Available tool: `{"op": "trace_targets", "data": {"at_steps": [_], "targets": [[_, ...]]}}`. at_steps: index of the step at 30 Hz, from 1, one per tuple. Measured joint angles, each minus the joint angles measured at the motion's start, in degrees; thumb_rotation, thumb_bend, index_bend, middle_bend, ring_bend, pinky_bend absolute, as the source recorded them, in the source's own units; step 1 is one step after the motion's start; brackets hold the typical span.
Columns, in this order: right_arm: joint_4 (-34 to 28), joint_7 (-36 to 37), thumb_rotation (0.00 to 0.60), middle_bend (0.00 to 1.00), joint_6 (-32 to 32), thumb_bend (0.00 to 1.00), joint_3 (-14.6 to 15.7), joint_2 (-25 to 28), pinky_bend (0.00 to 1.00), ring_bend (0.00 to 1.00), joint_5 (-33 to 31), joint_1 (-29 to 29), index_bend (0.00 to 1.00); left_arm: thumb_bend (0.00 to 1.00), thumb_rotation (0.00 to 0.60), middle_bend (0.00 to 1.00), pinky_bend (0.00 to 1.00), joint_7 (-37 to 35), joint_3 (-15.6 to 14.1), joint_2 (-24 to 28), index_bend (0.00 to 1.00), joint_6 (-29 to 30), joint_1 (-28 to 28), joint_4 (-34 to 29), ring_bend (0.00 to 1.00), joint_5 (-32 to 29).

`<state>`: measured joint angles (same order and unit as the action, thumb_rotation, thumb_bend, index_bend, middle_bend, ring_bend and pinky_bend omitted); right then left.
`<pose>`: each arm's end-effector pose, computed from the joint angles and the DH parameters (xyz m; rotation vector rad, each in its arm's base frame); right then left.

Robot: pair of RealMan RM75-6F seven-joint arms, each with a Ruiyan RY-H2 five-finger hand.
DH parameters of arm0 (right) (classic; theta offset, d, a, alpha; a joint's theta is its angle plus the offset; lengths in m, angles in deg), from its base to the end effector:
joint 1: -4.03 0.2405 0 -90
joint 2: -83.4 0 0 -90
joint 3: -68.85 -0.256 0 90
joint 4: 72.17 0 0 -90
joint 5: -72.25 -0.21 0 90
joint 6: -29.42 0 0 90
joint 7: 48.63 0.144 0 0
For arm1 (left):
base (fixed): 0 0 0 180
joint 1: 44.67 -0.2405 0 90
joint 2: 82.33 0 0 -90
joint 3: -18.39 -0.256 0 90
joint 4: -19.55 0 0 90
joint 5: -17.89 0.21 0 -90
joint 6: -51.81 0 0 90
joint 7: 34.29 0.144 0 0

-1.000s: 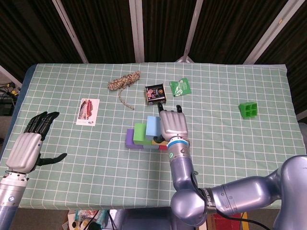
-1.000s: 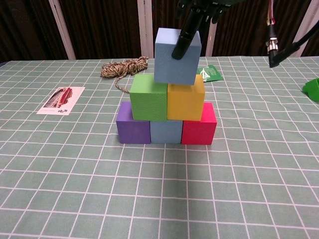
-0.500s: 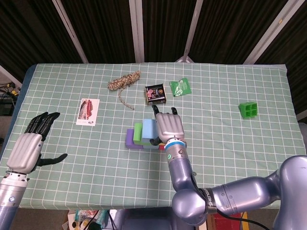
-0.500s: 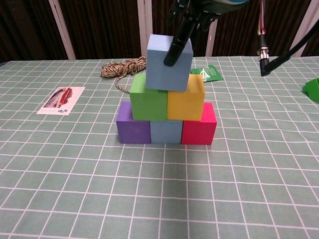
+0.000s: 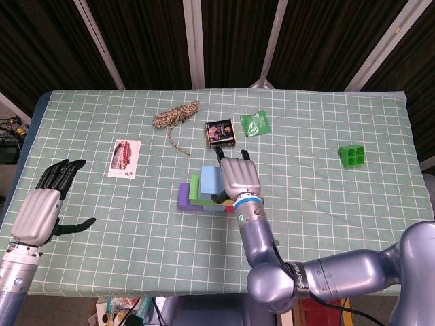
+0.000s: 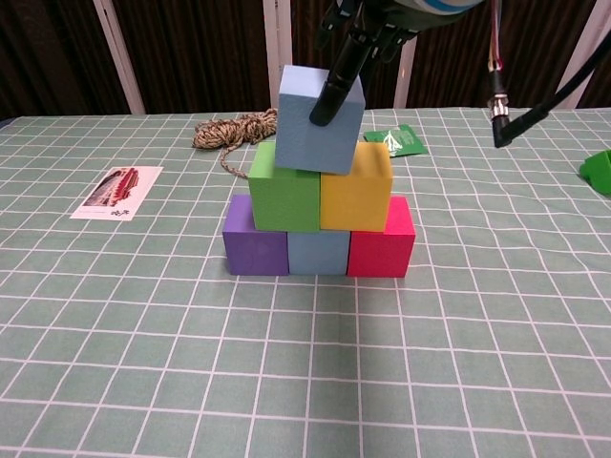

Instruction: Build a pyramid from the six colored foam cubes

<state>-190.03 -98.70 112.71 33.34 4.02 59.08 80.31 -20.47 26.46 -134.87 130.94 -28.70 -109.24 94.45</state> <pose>0.0502 -0.3332 0.0597 1.6174 -1.3333 0.7547 -0.1638 0.2185 0.1753 -1.4566 -1.0357 -1.1250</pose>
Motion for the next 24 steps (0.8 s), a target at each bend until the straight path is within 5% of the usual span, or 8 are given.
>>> {"op": "trace_targets", "data": {"at_steps": [24], "targets": [[1.36,-0.35,0.6,0.54,-4.44,0.24,2.23,1.32,0.02,0.31,2.45,-1.31,0.03,0.1,0.6,0.06,0.0,1.59,-0.47,-0.93,0.01,-0.31,0.3,0.15,0.0,-0.17]]}}
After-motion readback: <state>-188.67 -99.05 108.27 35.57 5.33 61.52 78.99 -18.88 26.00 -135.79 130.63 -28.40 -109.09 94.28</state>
